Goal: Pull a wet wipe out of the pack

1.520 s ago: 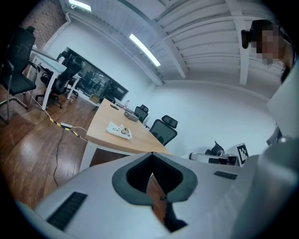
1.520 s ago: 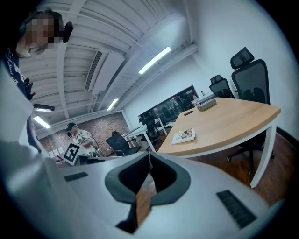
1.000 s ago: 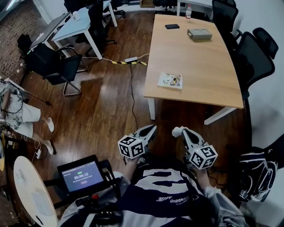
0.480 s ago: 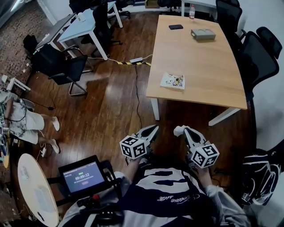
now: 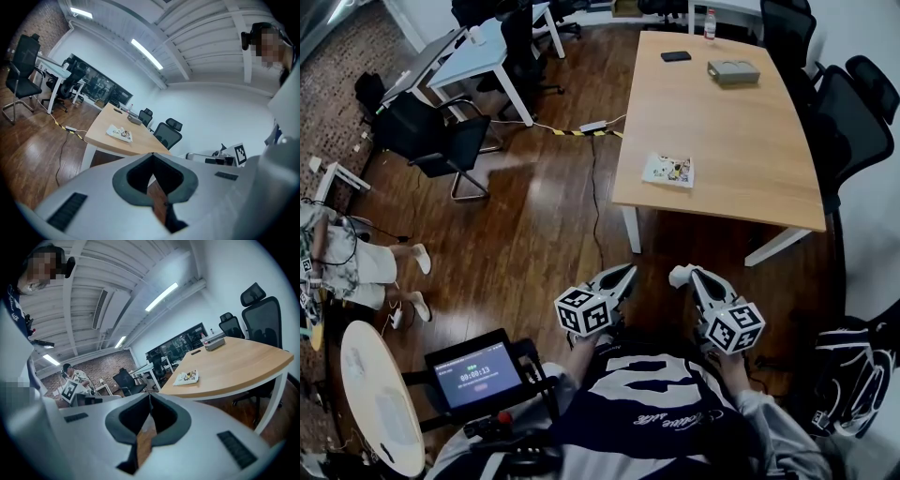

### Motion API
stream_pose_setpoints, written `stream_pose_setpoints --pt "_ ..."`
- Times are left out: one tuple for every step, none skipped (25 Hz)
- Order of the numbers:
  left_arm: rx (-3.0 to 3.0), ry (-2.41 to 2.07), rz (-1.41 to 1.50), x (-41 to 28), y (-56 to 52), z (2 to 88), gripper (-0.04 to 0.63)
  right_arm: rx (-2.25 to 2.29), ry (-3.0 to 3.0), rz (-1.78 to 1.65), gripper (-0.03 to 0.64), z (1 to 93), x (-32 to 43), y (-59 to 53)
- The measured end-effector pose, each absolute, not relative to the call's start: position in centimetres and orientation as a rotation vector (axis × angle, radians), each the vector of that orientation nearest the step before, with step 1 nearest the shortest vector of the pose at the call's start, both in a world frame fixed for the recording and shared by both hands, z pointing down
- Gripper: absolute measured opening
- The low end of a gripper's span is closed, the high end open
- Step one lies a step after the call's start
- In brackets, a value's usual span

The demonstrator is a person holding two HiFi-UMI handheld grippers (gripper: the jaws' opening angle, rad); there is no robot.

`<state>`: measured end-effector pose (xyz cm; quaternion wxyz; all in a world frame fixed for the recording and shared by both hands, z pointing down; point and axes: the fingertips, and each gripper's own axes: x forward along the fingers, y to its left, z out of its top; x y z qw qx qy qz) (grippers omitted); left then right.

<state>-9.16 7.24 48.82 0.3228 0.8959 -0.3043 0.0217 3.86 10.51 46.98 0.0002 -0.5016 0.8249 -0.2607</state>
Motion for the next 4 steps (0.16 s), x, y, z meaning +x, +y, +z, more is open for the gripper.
stream_pose_setpoints --pt "2.352 -0.800 0.057 -9.15 7.40 48.92 0.002 -1.576 2.592 -0.819 0.000 47.08 3.92 10.67" --pt "2.352 -0.801 0.057 -9.08 7.63 49.05 0.002 -1.577 2.592 -0.818 0.000 47.20 4.02 10.90" --pt "2.353 -0.802 0.057 -8.97 7.89 49.18 0.002 -1.577 2.592 -0.816 0.000 47.31 4.15 11.16" --pt "2.354 -0.803 0.057 -8.86 8.16 49.32 0.002 -1.576 2.592 -0.814 0.000 47.43 4.28 11.42"
